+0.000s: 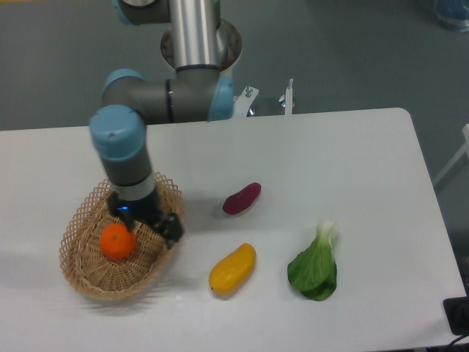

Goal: Place the orange in the basket

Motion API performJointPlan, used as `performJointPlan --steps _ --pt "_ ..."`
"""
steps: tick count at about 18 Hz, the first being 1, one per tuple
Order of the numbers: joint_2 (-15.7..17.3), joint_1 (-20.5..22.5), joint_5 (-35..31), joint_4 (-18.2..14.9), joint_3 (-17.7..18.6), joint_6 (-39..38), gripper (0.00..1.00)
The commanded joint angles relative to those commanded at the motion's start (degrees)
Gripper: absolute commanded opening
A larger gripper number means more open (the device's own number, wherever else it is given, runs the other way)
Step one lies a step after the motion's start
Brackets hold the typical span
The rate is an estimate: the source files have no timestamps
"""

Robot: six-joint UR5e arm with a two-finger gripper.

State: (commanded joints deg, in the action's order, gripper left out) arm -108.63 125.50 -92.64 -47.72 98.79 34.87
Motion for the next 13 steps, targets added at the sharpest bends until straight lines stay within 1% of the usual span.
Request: performJointPlan --steps 1,3,5,8,11,13 --pt "0.0 2.1 -0.09 -0.26 0.0 3.33 1.0" --pt "0.0 4.57 -0.09 -1.84 0.09 7.03 1.0" --pt "0.09 9.82 0.78 -4.39 -0.09 11.77 1.0" --pt "0.7 15.99 4.03 -4.66 -0.26 17.23 1.0" --pt "0.0 23.97 6.06 -4.84 -2.1 24.86 1.0" --pt "-0.26 27.07 6.15 -4.84 -2.55 29.0 1.0"
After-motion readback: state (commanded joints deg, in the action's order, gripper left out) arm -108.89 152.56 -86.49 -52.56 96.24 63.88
